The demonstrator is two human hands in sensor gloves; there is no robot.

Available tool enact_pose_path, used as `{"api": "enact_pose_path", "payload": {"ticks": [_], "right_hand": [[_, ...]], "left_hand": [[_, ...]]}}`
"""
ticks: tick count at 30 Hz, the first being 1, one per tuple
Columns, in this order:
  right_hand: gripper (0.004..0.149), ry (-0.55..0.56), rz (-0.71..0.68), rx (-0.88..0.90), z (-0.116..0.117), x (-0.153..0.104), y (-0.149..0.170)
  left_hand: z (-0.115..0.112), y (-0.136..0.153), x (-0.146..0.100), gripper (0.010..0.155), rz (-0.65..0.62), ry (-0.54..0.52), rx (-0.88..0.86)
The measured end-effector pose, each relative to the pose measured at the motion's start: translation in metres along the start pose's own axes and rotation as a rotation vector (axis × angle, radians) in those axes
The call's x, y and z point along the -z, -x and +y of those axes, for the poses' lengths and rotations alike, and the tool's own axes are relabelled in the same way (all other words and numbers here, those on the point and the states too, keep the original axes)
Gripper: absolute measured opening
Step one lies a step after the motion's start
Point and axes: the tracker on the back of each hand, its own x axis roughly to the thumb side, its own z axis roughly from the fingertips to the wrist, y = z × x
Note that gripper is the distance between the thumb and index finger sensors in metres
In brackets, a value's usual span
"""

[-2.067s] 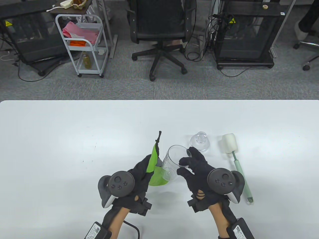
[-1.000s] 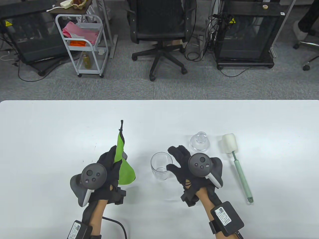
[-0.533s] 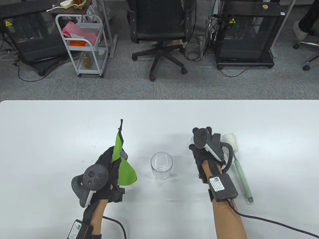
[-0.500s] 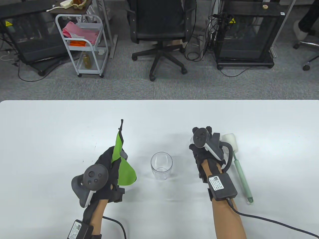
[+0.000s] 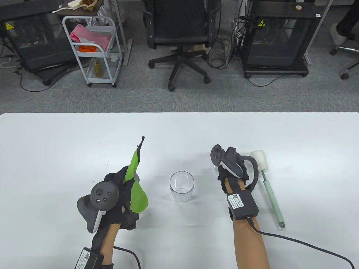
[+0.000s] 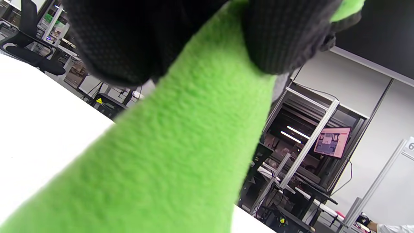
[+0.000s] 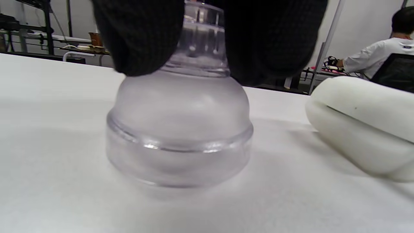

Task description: Brush the shaker cup with the cup brush

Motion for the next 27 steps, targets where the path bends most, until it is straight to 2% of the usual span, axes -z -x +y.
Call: {"api": "enact_pose_path", "payload": {"ticks": [4,8,13,17,20,24,26,27], "right_hand": [[0.054,0.060,-0.094,-0.034,-0.010,-0.021,-0.001],[0.058,0.109,-0.149,0.149,-0.036,-0.048,0.004],[0.061,0.178,-0.244,0.366,-0.076,-0.087,0.011],[0.060,0.226,-0.318,0.629,-0.099,-0.117,0.012],[0.060,0.256,-0.349,0.725,-0.103,-0.131,0.011],[0.059,0.296,-0.409,0.922,-0.095,-0.143,0.012],[0.059,0.270,-0.425,0.923,-0.095,-0.147,0.013],[0.059,0.293,-0.434,0.917,-0.097,-0.150,0.013]], "left_hand": [[0.000,0.001,-0.002,0.052,0.006,-0.021,0.004],[0.004,-0.003,-0.004,0.061,0.000,-0.042,0.038],[0.007,-0.008,-0.007,0.047,-0.017,-0.024,0.015],[0.008,-0.009,-0.007,0.043,0.029,0.051,-0.102],[0.010,-0.005,-0.007,0.042,0.041,0.070,-0.192],[0.010,-0.006,-0.011,0.042,0.051,0.120,-0.396],[0.010,-0.012,-0.014,0.043,0.017,0.153,-0.444],[0.010,-0.016,-0.016,0.046,0.005,0.160,-0.448]]}}
